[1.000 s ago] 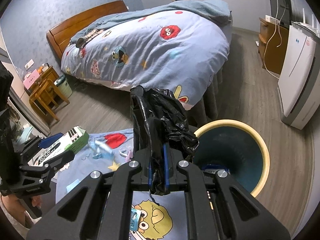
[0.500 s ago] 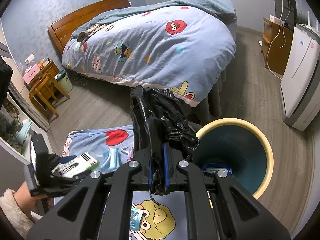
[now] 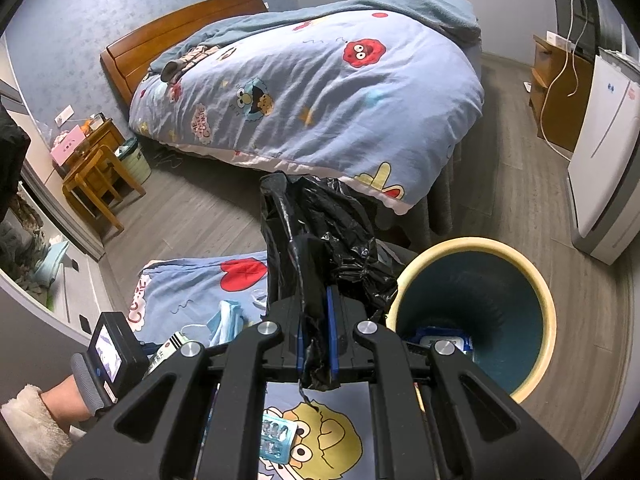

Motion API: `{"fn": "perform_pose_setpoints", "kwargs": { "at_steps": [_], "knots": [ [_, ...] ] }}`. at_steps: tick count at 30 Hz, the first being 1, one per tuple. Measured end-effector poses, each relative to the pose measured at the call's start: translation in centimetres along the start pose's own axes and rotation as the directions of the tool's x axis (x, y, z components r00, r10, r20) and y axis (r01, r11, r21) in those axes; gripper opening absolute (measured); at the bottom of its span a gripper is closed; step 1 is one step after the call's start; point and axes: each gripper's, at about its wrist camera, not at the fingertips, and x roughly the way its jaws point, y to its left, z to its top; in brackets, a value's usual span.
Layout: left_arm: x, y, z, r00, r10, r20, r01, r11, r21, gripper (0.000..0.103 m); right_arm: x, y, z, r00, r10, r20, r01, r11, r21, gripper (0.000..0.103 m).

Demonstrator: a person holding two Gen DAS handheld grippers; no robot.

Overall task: Collect trash
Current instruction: 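Lower the medicine box back onto the pile and open the left gripper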

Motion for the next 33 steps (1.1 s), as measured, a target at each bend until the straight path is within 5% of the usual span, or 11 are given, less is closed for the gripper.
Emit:
{"fn": "perform_pose_setpoints", "kwargs": {
  "at_steps": [4,10,18,29,33],
  "knots": [
    [-0.9,0.5,-0.8,1.000,-0.019,0.007,0.019,1.000,-0.015,0.074,0.2,0.4,0.1,1.000,0.011,-0.001,-0.011,1.000,-0.003,0.008],
    [-5.1,0.9,-0.7,0.992,-0.036,0.117,0.041,0.998,-0.039,0.073,0.0,0.8,0.3,1.000,0.030,0.007,-0.030,1.000,0.000,0.008],
    [-13.2,0.8,0.3,0.953,-0.126,0.277,0.147,0.988,-0.053,0.073,-0.3,0.3,0.4,0.999,0.033,0.017,-0.034,0.999,0.015,0.008],
    [-7.5,-1.1,0.2,0.988,-0.133,0.084,0.132,0.991,0.020,0.074,-0.5,-0.1,0.4,0.999,0.035,0.020,-0.036,0.999,0.026,0.008],
    [-7.8,-1.5,0.9,0.987,-0.119,0.112,0.116,0.993,0.038,0.081,-0.5,-0.1,0.4,0.999,0.035,0.019,-0.035,0.999,0.026,0.008]
  ]
}}
